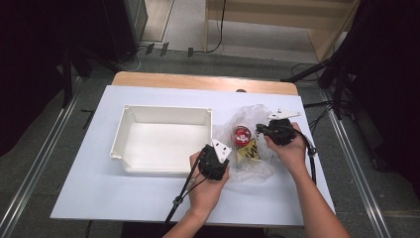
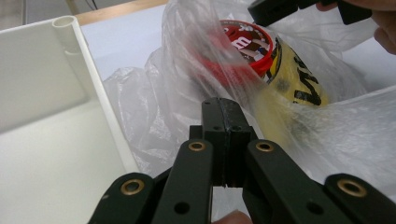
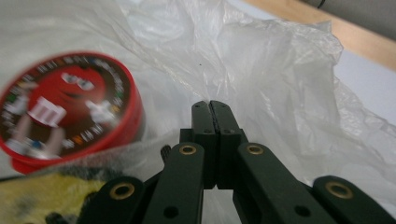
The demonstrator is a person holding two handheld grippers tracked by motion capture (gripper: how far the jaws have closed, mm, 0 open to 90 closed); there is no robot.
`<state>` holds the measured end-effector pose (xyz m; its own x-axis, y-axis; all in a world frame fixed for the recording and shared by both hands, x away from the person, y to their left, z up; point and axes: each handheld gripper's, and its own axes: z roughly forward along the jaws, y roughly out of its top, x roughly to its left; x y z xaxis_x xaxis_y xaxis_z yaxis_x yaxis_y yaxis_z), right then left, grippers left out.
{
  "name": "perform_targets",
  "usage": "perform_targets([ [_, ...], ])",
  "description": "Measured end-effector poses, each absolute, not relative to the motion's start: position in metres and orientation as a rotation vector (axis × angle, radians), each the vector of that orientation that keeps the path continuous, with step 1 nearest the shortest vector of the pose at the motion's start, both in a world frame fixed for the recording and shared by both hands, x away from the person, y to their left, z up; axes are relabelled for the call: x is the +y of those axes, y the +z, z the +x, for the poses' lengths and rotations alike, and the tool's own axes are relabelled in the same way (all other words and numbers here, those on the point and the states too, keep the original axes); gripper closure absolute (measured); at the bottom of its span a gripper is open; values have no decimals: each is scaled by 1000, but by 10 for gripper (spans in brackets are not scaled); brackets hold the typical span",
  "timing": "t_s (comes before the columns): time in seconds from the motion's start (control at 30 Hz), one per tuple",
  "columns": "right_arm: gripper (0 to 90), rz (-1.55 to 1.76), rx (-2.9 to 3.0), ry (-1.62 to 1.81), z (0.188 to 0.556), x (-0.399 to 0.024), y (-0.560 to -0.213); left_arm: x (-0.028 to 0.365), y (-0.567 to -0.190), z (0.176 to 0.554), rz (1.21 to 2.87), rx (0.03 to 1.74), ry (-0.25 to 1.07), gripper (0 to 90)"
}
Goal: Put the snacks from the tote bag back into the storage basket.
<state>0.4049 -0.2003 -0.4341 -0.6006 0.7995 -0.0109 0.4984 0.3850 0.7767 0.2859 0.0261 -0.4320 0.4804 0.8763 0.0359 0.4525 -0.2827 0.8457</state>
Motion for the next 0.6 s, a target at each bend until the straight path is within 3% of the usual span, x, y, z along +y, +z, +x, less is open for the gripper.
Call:
perform_targets([
  [0.07,900,1096,2252,1106,403,-199,-427,28,-430,283,1866,1112,655,883],
  [0.2,900,1051,2257,1140,402,-191,-418,32,-425,278,1757,1139,687,555],
  [0.33,900,1010,2268,1147,403,-182,-414,32,-422,274,1709,1125,679,400],
  [0.43,900,990,2282,1134,403,-177,-414,29,-422,275,1712,1120,676,364],
  [0.6,900,980,2298,1117,406,-173,-417,24,-429,279,1738,1138,666,397],
])
